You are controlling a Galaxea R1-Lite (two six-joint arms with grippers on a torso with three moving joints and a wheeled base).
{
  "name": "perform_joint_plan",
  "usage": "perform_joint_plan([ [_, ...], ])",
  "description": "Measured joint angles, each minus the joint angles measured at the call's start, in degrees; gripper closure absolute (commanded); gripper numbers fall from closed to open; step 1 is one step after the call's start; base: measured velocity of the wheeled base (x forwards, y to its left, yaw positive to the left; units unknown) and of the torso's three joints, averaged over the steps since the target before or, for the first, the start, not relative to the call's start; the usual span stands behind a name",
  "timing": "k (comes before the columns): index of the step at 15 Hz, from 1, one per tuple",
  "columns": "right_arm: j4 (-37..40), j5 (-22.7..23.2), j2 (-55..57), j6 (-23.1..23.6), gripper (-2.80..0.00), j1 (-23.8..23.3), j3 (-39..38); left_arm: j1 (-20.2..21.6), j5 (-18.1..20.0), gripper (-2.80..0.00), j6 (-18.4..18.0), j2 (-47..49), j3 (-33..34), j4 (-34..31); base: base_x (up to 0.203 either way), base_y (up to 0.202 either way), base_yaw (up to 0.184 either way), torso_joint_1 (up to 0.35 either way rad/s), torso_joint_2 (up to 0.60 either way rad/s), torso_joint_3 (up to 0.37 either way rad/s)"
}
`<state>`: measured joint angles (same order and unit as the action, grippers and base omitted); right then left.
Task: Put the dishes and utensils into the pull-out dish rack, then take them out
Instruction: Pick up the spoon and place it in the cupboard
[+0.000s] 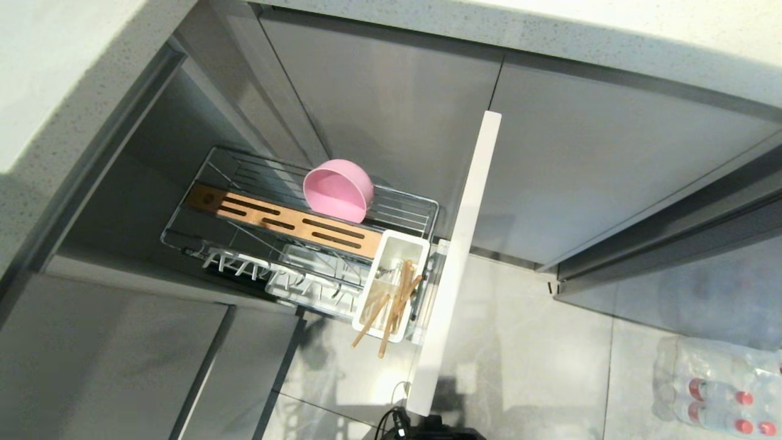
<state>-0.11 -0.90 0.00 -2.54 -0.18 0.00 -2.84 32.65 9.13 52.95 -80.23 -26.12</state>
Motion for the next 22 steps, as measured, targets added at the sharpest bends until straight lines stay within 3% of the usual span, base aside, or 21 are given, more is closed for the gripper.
perform_joint_plan([
  [2, -0.02, 0.0, 0.0, 0.0, 0.0, 0.0, 0.0, -1.03, 0.22, 0.0, -4.24, 2.21, 0.23, -2.94, 0.0, 0.0, 0.0, 0.0, 0.0, 0.0],
  [5, -0.02, 0.0, 0.0, 0.0, 0.0, 0.0, 0.0, -5.64, 2.64, 0.0, -7.31, 7.24, 0.2, -5.8, 0.0, 0.0, 0.0, 0.0, 0.0, 0.0],
  [10, 0.0, -0.02, 0.0, 0.0, 0.0, 0.0, 0.0, -11.83, 2.84, 0.0, -7.99, 17.47, -1.73, -11.98, 0.0, 0.0, 0.0, 0.0, 0.0, 0.0],
  [15, -0.01, -0.02, 0.0, 0.0, 0.0, 0.0, 0.0, -15.43, 2.62, 0.0, -7.99, 26.99, -8.51, -24.25, 0.0, 0.0, 0.0, 0.0, 0.0, 0.0],
  [17, 0.0, -0.02, 0.0, 0.0, 0.0, 0.0, 0.0, -17.26, 1.53, 0.0, -7.95, 30.27, -11.28, -29.01, 0.0, 0.0, 0.0, 0.0, 0.0, 0.0],
  [22, -0.02, 0.0, 0.0, 0.0, 0.0, 0.0, 0.0, -21.08, -5.54, 0.0, -7.65, 37.53, -16.96, -38.03, 0.0, 0.0, 0.0, 0.0, 0.0, 0.0],
])
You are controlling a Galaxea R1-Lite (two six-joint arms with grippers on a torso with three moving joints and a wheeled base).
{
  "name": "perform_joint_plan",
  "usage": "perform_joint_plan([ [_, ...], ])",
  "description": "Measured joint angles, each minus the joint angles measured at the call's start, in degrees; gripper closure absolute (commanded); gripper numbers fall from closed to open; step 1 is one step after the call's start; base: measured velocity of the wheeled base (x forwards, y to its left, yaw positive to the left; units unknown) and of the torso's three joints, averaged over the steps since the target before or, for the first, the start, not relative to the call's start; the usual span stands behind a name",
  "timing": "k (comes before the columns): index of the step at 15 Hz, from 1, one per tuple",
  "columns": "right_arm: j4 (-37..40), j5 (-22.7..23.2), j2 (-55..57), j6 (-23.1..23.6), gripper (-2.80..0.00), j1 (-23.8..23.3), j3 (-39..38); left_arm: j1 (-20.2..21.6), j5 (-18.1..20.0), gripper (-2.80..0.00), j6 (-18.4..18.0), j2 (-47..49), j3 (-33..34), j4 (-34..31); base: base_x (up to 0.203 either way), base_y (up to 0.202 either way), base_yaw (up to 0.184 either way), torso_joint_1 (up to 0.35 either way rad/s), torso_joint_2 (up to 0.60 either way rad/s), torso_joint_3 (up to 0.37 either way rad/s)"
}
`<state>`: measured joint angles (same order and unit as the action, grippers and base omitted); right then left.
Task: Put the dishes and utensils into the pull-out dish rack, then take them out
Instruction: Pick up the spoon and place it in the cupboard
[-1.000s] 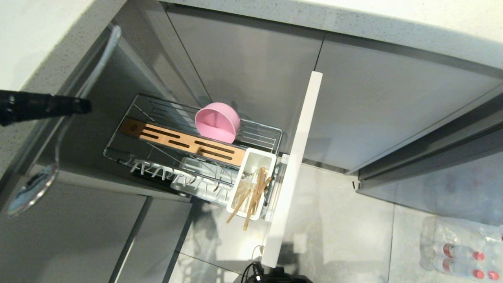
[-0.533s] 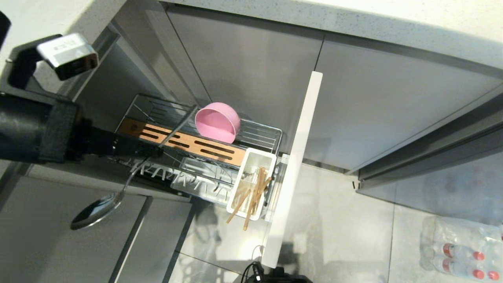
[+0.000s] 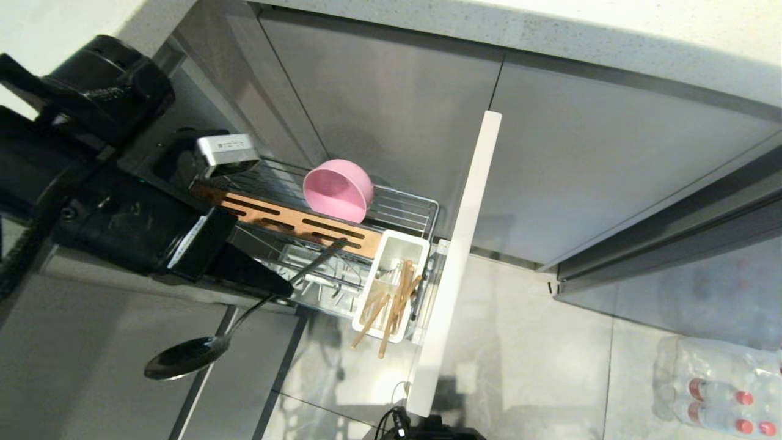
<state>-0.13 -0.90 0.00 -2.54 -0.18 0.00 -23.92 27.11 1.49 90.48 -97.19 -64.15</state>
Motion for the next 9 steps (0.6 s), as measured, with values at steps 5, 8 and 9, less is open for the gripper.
perform_joint_plan([
  [5, 0.0, 0.02, 0.0, 0.0, 0.0, 0.0, 0.0, -2.71, -3.22, 0.0, 2.27, 7.74, -5.79, -5.09, 0.0, 0.0, 0.0, 0.0, 0.0, 0.0],
  [8, 0.02, -0.02, 0.0, 0.0, 0.0, 0.0, 0.0, -3.14, -6.11, 0.0, 4.58, 12.97, -10.37, -5.71, 0.0, 0.0, 0.0, 0.0, 0.0, 0.0],
  [9, 0.02, 0.0, 0.0, 0.0, 0.0, 0.0, 0.0, -3.19, -6.85, 0.0, 5.26, 14.59, -11.82, -5.8, 0.0, 0.0, 0.0, 0.0, 0.0, 0.0],
])
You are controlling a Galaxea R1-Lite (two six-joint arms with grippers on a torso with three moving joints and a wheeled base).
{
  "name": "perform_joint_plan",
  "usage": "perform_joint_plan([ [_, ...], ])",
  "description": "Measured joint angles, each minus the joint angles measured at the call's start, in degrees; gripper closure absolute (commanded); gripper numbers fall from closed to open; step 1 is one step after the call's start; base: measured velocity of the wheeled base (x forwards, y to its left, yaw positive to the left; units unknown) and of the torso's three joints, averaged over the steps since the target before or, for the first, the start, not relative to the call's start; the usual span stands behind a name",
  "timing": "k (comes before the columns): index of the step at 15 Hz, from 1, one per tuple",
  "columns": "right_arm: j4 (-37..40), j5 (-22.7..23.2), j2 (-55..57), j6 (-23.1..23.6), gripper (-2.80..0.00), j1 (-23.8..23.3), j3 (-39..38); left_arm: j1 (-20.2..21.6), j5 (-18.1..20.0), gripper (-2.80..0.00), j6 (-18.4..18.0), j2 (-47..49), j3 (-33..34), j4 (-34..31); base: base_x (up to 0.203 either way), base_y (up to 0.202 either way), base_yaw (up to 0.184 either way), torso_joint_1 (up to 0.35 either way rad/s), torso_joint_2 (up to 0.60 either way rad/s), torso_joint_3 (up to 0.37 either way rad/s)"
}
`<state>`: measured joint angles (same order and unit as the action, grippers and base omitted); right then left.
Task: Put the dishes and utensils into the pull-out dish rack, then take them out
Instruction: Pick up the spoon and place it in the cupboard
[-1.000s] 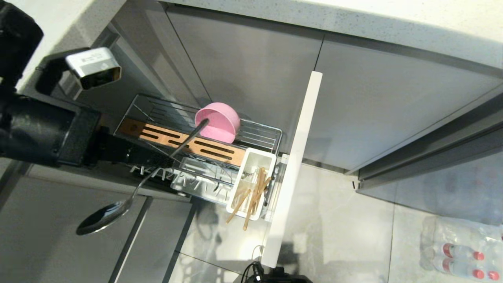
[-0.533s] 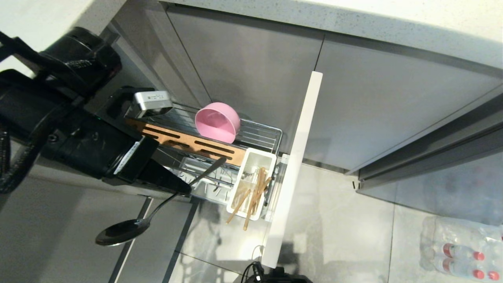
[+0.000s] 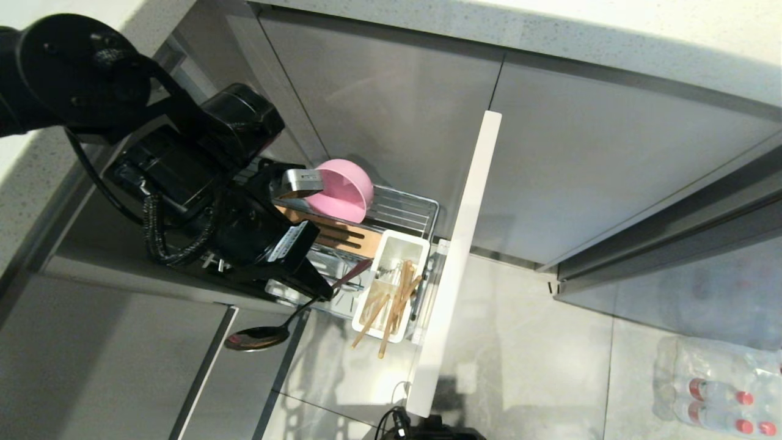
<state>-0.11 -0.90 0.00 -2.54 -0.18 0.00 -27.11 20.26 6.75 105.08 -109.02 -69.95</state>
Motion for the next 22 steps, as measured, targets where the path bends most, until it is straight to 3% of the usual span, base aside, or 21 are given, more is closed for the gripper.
perform_joint_plan([
  [3, -0.02, 0.0, 0.0, 0.0, 0.0, 0.0, 0.0, -0.04, -2.32, 0.0, 0.32, 3.91, -2.0, 1.63, 0.0, 0.0, 0.0, 0.0, 0.0, 0.0],
  [15, 0.0, -0.01, 0.0, -0.02, 0.0, 0.0, 0.0, -2.27, -2.59, 0.0, 0.99, 9.8, -2.61, 12.53, 0.0, 0.0, 0.0, 0.0, 0.0, 0.0],
  [22, 0.0, 0.0, 0.0, 0.0, 0.0, 0.0, 0.0, -2.33, -5.38, 0.0, 1.02, 12.88, -3.67, 16.08, 0.0, 0.0, 0.0, 0.0, 0.0, 0.0],
])
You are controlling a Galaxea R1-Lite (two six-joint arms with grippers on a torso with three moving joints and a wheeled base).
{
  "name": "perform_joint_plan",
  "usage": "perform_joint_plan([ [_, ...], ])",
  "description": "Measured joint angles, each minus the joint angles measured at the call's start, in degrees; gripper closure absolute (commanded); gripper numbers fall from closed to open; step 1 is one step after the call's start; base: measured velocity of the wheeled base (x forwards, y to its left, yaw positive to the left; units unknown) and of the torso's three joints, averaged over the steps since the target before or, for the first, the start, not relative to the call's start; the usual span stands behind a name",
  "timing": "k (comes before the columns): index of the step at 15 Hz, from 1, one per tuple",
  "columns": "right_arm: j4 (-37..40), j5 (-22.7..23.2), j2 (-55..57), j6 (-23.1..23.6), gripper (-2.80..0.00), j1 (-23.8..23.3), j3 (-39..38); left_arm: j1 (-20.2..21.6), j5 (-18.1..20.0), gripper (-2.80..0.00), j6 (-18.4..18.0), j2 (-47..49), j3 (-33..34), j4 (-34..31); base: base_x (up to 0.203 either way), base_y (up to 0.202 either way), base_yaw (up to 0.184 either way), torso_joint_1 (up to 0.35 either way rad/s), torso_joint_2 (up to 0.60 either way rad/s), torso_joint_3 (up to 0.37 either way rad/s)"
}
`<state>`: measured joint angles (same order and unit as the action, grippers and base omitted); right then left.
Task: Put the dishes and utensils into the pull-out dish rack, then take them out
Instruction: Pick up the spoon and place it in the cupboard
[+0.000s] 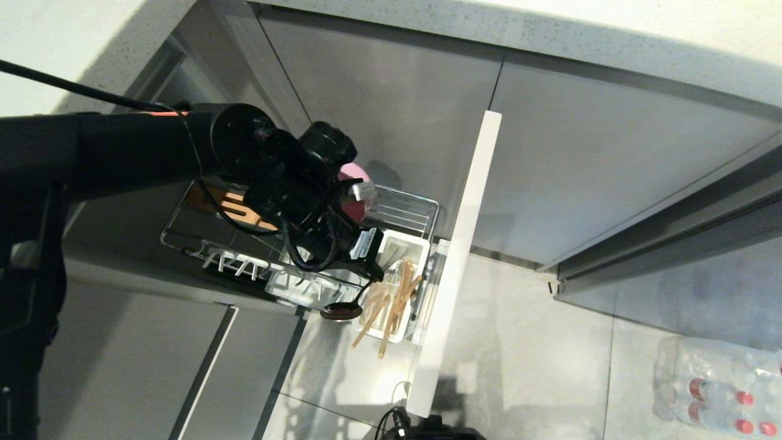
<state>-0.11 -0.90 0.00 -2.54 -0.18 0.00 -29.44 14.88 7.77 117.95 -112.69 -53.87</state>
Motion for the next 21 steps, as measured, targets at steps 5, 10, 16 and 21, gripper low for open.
perform_joint_plan([
  [5, -0.02, 0.0, 0.0, 0.0, 0.0, 0.0, 0.0, 0.0, 0.17, 0.0, 0.02, 0.84, -0.35, 1.93, 0.0, 0.0, 0.0, 0.0, 0.0, 0.0],
  [10, -0.02, 0.0, 0.0, 0.0, 0.0, 0.0, 0.0, -0.1, 0.23, 0.0, 1.94, 1.32, -0.35, 4.18, 0.0, 0.0, 0.0, 0.0, 0.0, 0.0],
  [16, -0.02, 0.0, 0.0, -0.02, 0.0, 0.0, 0.0, -0.18, 0.12, 0.0, 2.38, 2.09, -0.35, 5.74, 0.0, 0.0, 0.0, 0.0, 0.0, 0.0],
  [21, -0.02, 0.0, 0.0, -0.01, 0.0, 0.0, 0.0, -0.18, -0.34, 0.0, 2.71, 2.28, -0.35, 6.09, 0.0, 0.0, 0.0, 0.0, 0.0, 0.0],
])
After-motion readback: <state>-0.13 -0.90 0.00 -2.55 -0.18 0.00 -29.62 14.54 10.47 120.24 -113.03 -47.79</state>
